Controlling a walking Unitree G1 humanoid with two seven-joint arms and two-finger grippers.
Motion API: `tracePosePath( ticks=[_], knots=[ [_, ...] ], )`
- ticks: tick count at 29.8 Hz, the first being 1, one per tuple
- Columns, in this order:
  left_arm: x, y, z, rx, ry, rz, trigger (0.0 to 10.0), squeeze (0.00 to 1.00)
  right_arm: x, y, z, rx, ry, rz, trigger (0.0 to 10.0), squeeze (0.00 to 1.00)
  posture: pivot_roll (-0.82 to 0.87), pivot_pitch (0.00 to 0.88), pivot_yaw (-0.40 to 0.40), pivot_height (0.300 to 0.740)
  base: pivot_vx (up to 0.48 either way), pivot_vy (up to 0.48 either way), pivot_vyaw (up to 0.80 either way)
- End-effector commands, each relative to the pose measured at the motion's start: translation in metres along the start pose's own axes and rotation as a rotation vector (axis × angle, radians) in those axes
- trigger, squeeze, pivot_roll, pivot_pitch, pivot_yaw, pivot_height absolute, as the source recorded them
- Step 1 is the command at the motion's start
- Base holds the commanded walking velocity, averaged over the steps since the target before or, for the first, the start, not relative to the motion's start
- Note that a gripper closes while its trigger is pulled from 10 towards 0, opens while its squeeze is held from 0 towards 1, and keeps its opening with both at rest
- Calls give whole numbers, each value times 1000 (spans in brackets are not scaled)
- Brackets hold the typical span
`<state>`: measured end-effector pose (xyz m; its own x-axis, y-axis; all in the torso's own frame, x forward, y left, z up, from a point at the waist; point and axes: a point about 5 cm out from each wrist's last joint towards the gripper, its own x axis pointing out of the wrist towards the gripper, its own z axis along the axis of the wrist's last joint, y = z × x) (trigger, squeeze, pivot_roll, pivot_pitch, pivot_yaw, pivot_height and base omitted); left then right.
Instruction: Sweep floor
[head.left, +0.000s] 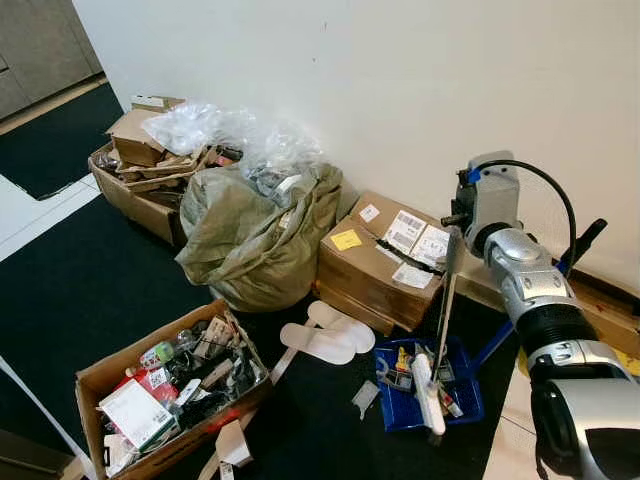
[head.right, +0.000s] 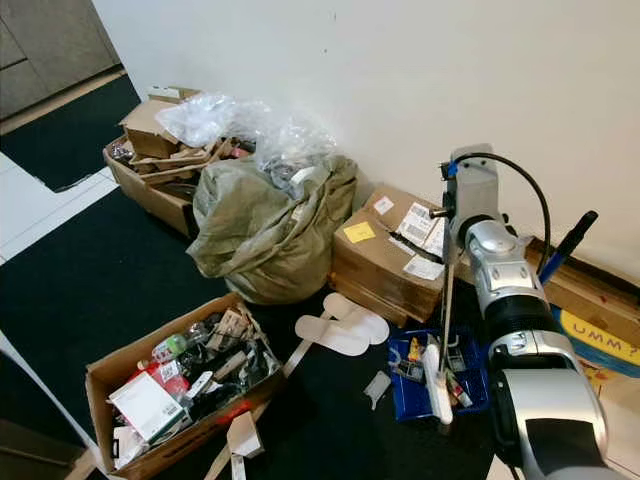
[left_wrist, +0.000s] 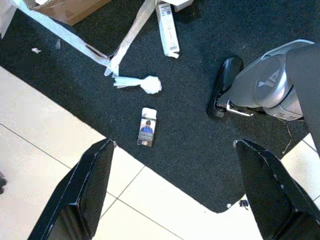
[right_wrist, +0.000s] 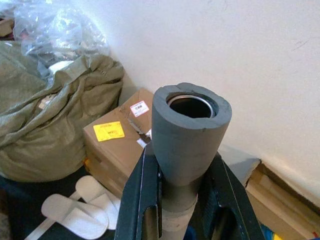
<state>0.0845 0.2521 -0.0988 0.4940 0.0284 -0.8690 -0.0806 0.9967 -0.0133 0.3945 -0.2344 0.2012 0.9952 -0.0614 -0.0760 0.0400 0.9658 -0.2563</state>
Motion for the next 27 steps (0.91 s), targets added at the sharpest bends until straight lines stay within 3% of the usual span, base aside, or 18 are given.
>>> tracePosePath(
  ticks=[1, 2, 3, 11, 17, 19, 21, 22, 24, 27],
  knots=[
    [-2, 0, -9, -3, 34, -1, 10000, 0, 0, -3, 22, -25, -105, -17, 10000, 0, -28, 132, 13, 740, 0, 0, 0],
    [-2, 0, -9, -3, 34, -1, 10000, 0, 0, -3, 22, -25, -105, -17, 10000, 0, -28, 132, 13, 740, 0, 0, 0],
    [-2, -1, -9, -4, 32, -1, 10000, 0, 0, 0, 34, -7, -175, -13, 10000, 0, -29, 130, 11, 740, 0, 0, 0],
    [-2, -1, -8, -7, 30, -2, 10000, 0, -2, 2, 53, 19, -277, -20, 10000, 0, -29, 131, 10, 740, 0, 0, 0],
    [-2, -1, -8, -8, 30, -3, 10000, 0, -4, 13, 70, 82, -357, 26, 10000, 0, -31, 138, 12, 740, 0, 0, 0],
    [-2, -1, -7, -8, 30, -2, 10000, 0, -4, 21, 71, 134, -353, 72, 10000, 0, -31, 140, 11, 740, 0, 0, 0],
    [-2, 0, -7, -8, 29, -2, 10000, 0, -3, 40, 69, 315, -299, 198, 10000, 0, -29, 143, 11, 740, 0, 0, 0],
    [-2, 0, -7, -8, 29, -2, 10000, 0, -3, 40, 69, 315, -299, 198, 10000, 0, -29, 143, 11, 740, 0, 0, 0],
    [-2, 0, -7, -11, 28, -1, 10000, 0, -2, 51, 63, 420, -234, 251, 10000, 0, -30, 149, 10, 740, 0, 0, 0],
    [-2, 0, -7, -12, 28, -1, 10000, 0, -2, 53, 61, 439, -216, 251, 10000, 0, -30, 149, 10, 740, 0, 0, 0]
  ],
)
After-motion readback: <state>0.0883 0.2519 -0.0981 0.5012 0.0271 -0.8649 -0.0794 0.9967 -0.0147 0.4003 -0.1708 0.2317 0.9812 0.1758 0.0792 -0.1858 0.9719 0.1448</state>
